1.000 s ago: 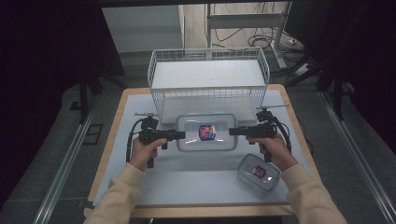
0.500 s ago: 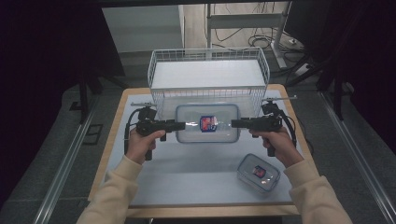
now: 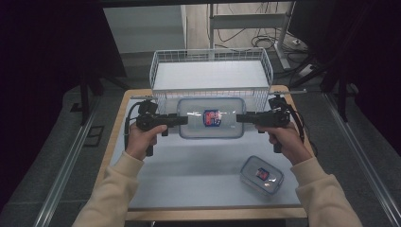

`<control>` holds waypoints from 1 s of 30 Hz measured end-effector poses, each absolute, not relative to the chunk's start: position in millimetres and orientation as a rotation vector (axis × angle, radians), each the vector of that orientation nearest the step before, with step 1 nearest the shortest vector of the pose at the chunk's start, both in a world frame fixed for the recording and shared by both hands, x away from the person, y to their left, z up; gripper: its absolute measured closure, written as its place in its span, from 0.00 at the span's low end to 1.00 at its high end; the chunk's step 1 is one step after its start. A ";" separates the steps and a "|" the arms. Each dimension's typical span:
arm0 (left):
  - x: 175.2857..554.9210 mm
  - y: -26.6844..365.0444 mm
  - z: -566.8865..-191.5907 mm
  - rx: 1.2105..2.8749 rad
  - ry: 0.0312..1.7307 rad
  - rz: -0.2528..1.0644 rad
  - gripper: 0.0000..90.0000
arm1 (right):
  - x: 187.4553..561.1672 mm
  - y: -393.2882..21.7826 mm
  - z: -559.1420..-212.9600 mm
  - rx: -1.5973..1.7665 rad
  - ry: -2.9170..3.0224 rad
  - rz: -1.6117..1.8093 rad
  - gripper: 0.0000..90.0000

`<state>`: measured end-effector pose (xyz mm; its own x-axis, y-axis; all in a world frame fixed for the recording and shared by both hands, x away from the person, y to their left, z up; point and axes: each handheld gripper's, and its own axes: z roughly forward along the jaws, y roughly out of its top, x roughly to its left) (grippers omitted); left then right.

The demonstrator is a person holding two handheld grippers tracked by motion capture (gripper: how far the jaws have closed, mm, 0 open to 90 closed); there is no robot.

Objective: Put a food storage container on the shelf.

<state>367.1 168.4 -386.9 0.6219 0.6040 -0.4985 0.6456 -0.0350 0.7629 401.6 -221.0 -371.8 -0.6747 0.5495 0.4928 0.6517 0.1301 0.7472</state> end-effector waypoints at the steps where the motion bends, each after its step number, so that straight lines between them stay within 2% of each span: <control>1: 367.2 168.3 -384.9 1.708 1.032 -0.042 0.56 | 402.0 -221.1 -368.4 -1.216 -2.289 -1.606 0.57; 16: 372.8 170.6 -353.3 1.695 1.002 -0.005 0.56 | 406.6 -219.1 -338.2 -1.184 -2.317 -1.664 0.57; 25: 396.3 176.4 -331.3 1.695 0.996 0.016 0.56 | 428.6 -212.3 -316.6 -1.179 -2.334 -1.680 0.56; 30: 417.9 179.1 -320.5 1.688 0.991 0.017 0.56 | 452.7 -209.7 -304.5 -1.174 -2.333 -1.695 0.56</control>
<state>417.9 179.1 -320.5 0.6471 0.6091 -0.4585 0.5930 -0.0241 0.8049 452.7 -209.7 -304.5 -0.7152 0.5500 0.4312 0.5801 0.1230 0.8052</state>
